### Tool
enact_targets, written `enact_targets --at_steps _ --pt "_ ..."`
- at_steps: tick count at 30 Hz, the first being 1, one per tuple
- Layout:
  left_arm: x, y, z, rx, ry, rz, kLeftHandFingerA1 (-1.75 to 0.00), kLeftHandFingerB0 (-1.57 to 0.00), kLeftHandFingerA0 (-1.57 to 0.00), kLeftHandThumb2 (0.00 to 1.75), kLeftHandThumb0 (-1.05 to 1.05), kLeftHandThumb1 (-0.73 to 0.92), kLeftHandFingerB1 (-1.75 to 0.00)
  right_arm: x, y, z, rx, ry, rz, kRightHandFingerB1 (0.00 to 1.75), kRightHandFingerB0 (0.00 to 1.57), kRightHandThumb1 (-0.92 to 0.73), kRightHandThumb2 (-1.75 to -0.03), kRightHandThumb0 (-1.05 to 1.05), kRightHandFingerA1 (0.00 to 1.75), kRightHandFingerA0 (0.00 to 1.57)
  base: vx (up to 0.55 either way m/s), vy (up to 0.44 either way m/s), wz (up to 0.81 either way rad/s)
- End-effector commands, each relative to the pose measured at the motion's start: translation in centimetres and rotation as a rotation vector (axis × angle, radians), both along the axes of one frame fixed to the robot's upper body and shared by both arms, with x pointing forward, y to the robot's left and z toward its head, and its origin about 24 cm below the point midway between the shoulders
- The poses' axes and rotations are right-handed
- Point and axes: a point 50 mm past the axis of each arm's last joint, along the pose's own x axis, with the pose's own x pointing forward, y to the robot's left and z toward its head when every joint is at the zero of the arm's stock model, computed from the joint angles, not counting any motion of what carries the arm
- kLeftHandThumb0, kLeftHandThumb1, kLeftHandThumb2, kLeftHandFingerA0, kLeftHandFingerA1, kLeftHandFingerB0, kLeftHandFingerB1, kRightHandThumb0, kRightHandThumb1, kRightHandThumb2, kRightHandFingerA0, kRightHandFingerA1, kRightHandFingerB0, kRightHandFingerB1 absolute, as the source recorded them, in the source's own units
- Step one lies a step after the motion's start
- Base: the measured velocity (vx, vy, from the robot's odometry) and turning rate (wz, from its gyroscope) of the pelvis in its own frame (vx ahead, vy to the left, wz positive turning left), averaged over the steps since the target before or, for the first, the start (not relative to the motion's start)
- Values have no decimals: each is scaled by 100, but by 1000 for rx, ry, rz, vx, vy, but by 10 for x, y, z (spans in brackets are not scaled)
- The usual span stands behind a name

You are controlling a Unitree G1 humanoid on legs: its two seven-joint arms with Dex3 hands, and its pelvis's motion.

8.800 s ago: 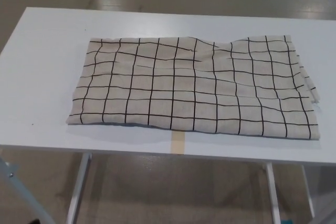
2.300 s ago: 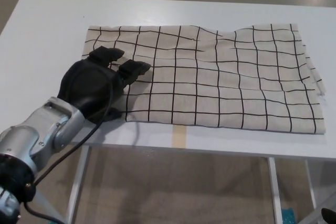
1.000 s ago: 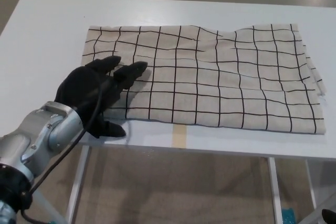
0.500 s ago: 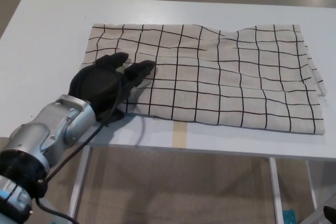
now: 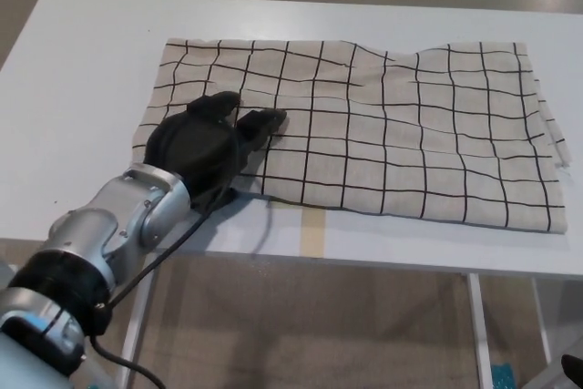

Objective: Use the left hand to fold a white towel with checkered patterns in half.

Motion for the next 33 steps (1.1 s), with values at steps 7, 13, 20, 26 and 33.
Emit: enact_targets --at_steps 7,13,20,26,33 --pt "11 16 -8 261 -53 140 -175 -59 -75 57 -37 65 -175 -4 -3 -2 5 24 -12 37 42 -67 -60 -40 41 44 0 0 0" --pt "10 27 -8 303 -105 133 -175 -45 -70 52 -21 66 -175 -3 -2 -2 3 26 -6 37 42 -67 -60 -40 41 45 0 0 0" --pt "11 42 -2 290 -110 165 -175 -54 -73 54 -19 62 -174 -3 -1 -3 12 30 -6 38 45 -66 -60 -40 41 46 0 0 0" --pt "17 59 23 287 -187 177 -175 -57 -76 54 -17 63 -175 -2 -2 -3 9 23 -12 39 48 -66 -60 -40 41 49 0 0 0" --pt "27 67 64 333 -333 165 -175 -59 -78 55 -16 62 -175 -2 -4 -2 10 25 -8 39 48 -66 -60 -40 41 49 0 0 0"
